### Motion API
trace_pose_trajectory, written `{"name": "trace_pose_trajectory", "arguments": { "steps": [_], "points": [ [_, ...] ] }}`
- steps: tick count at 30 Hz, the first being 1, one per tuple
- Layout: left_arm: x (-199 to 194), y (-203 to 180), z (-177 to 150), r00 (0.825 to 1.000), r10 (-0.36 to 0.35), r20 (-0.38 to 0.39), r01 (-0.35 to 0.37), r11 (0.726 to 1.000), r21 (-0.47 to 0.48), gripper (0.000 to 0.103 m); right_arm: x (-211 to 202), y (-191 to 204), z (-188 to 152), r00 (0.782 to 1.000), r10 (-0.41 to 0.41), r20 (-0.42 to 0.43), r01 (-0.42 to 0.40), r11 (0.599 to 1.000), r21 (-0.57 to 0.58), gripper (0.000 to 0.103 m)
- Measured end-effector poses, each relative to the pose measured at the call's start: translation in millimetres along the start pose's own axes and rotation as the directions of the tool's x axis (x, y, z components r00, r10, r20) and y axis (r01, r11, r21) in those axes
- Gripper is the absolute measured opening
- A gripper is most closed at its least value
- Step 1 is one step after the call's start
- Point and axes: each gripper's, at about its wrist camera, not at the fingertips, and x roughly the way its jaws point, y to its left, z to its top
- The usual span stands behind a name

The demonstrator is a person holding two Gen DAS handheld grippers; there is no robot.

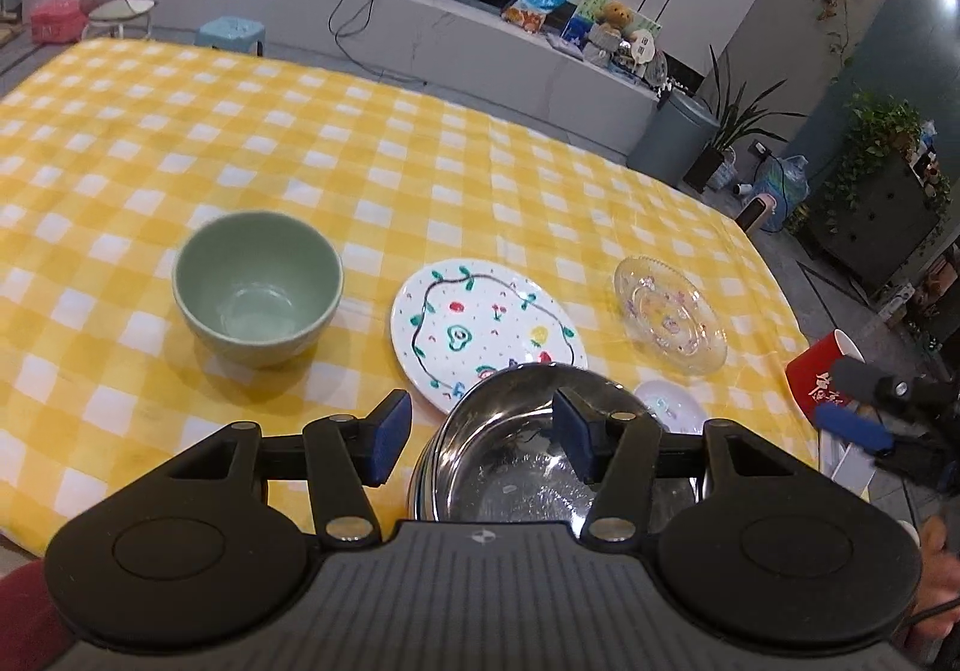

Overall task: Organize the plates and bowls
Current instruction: 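Move both grippers toward the white painted plate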

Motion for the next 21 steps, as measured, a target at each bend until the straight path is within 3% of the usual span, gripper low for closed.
{"name": "trace_pose_trajectory", "arguments": {
  "steps": [8, 15, 21],
  "points": [
    [-16.9, -33.9, 15.1, 0.998, -0.002, 0.061, -0.001, 0.999, 0.050, 0.063, -32.5, -14.6, 16.2, 0.983, -0.138, 0.118, 0.145, 0.988, -0.053, 0.074],
    [-5.0, -80.3, 37.6, 0.999, -0.003, 0.054, -0.004, 0.992, 0.124, 0.063, -32.5, -17.7, 30.9, 0.970, -0.219, 0.102, 0.228, 0.970, -0.089, 0.075],
    [18.8, -111.0, 50.8, 1.000, 0.013, -0.003, -0.012, 0.981, 0.194, 0.063, -29.9, -18.7, 60.6, 0.962, -0.262, 0.079, 0.271, 0.954, -0.129, 0.076]
  ]
}}
